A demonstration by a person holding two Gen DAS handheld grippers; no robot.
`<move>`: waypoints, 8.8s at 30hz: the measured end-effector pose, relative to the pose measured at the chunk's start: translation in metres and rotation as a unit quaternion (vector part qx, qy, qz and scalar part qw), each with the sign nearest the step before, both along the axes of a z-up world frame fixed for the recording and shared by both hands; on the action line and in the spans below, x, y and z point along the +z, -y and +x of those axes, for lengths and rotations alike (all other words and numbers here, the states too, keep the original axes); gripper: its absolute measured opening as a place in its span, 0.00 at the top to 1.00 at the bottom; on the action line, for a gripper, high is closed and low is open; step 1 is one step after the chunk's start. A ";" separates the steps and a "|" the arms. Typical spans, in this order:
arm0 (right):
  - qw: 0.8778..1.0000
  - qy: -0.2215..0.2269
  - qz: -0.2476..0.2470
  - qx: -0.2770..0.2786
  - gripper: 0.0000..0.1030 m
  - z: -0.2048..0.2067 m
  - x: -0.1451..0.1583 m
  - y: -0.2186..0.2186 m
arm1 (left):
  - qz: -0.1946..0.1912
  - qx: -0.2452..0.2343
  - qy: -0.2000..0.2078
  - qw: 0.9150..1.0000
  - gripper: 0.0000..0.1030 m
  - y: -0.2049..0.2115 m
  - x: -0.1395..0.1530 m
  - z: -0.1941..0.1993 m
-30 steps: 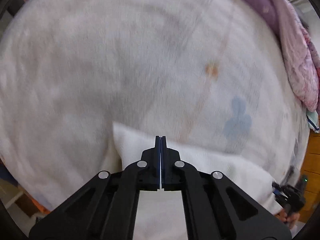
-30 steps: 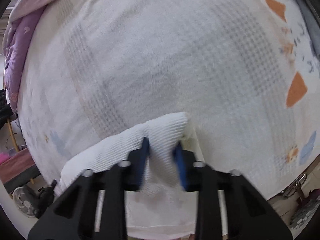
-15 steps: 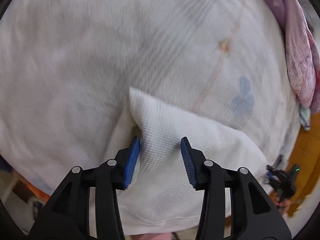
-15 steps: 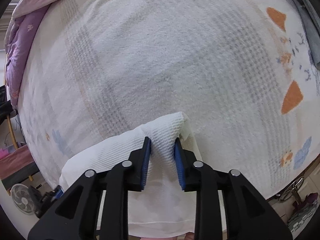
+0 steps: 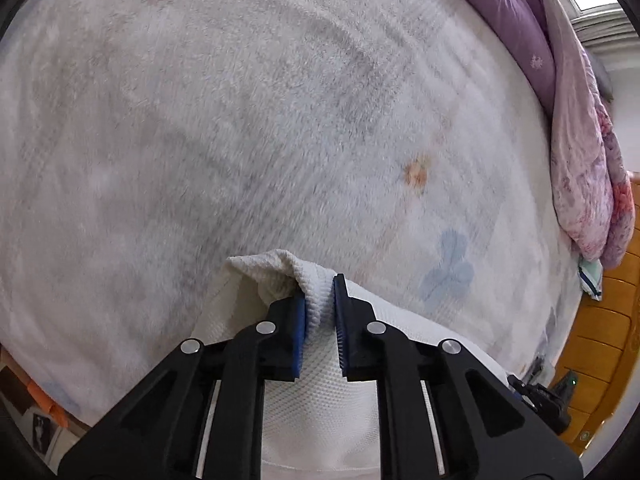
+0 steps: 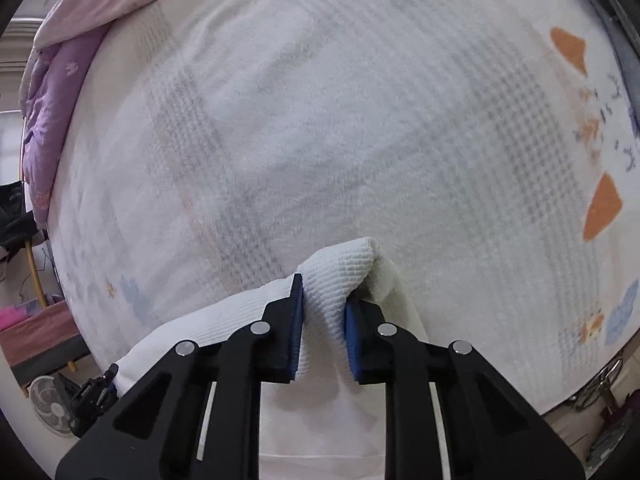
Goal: Fold large clothes
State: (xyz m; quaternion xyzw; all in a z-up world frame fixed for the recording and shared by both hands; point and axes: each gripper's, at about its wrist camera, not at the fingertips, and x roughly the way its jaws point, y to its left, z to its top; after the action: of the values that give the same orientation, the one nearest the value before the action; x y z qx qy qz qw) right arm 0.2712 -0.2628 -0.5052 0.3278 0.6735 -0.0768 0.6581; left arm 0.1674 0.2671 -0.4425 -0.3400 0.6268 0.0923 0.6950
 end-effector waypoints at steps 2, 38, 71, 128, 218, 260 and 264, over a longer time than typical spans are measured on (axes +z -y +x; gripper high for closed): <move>1.000 -0.006 0.001 -0.014 0.84 0.004 -0.010 0.003 | 0.010 -0.002 -0.016 1.000 0.88 -0.001 -0.016 0.009; 0.985 -0.102 -0.068 0.118 0.94 -0.192 -0.035 -0.081 | 0.147 -0.166 -0.119 0.968 0.93 0.090 -0.034 -0.177; 0.947 0.077 0.000 0.311 1.00 0.019 -0.032 -0.267 | 0.067 -0.233 0.053 0.969 0.97 0.188 -0.039 0.019; 0.970 0.021 -0.046 0.236 1.00 -0.095 -0.018 -0.164 | 0.109 -0.232 0.032 0.966 0.98 0.129 -0.038 -0.056; 0.996 0.061 -0.042 0.045 0.08 -0.173 0.132 -0.026 | 0.127 -0.225 0.072 0.963 0.11 0.187 0.115 -0.033; 0.922 0.033 0.369 0.117 0.08 -0.111 -0.080 0.029 | 0.098 -0.198 -0.039 0.975 0.11 0.268 0.006 0.004; 0.937 0.031 0.297 0.183 0.06 -0.108 -0.086 -0.001 | 0.095 -0.190 -0.045 0.976 0.11 0.265 0.003 0.005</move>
State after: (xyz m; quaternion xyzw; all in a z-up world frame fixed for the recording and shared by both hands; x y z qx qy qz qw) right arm 0.1630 -0.2614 -0.5912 0.3817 0.6934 0.2581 0.5540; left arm 0.1722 0.0022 -0.4399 -0.1425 0.6987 0.0327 0.7003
